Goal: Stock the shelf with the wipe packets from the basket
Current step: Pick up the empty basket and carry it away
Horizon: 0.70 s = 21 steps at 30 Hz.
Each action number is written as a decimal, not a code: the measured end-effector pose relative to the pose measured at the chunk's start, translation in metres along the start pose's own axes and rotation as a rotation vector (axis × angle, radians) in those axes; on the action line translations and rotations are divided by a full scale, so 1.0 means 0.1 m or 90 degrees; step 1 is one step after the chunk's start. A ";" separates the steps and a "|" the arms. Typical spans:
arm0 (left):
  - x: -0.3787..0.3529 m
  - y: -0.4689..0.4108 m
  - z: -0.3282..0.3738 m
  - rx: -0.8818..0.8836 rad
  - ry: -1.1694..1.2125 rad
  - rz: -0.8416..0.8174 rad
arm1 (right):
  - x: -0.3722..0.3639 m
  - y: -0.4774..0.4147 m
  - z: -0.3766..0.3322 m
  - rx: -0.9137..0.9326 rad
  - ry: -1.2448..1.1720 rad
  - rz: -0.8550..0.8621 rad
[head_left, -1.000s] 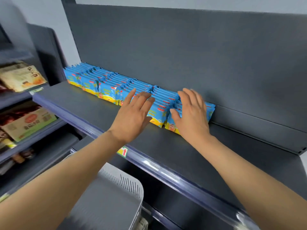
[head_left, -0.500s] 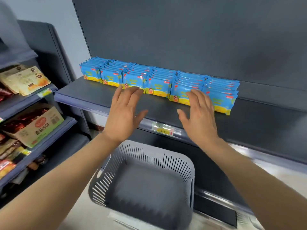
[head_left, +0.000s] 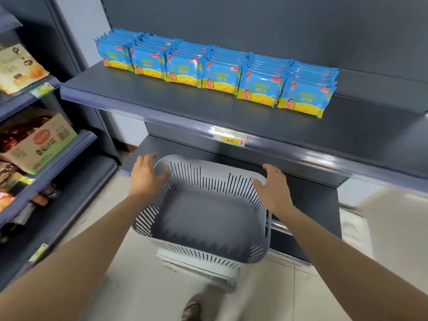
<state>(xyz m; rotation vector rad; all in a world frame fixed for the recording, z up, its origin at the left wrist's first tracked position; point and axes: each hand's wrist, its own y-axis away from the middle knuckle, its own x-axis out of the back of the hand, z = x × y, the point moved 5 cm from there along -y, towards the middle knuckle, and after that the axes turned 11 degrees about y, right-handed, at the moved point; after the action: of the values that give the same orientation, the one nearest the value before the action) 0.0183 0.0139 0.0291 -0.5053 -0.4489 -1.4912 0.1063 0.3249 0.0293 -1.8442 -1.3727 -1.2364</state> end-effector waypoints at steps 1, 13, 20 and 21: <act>-0.02 0.00 -0.12 0.033 -0.007 -0.010 | -0.08 0.01 0.09 -0.048 -0.047 -0.015; -0.19 -0.39 -1.04 0.405 0.154 -0.083 | -0.69 0.15 0.71 -0.542 -0.395 0.041; -0.32 -0.46 -1.07 0.479 0.239 -0.113 | -0.74 0.27 0.75 -0.588 -0.483 0.072; -0.33 -0.45 -1.04 0.498 0.263 -0.124 | -0.73 0.31 0.77 -0.586 -0.510 0.070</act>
<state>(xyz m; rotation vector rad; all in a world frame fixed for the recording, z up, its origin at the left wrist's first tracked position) -0.0310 -0.0198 -0.0728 0.4649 -0.7111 -1.4204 0.1573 0.3443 -0.0663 -3.2654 -1.0561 -1.2142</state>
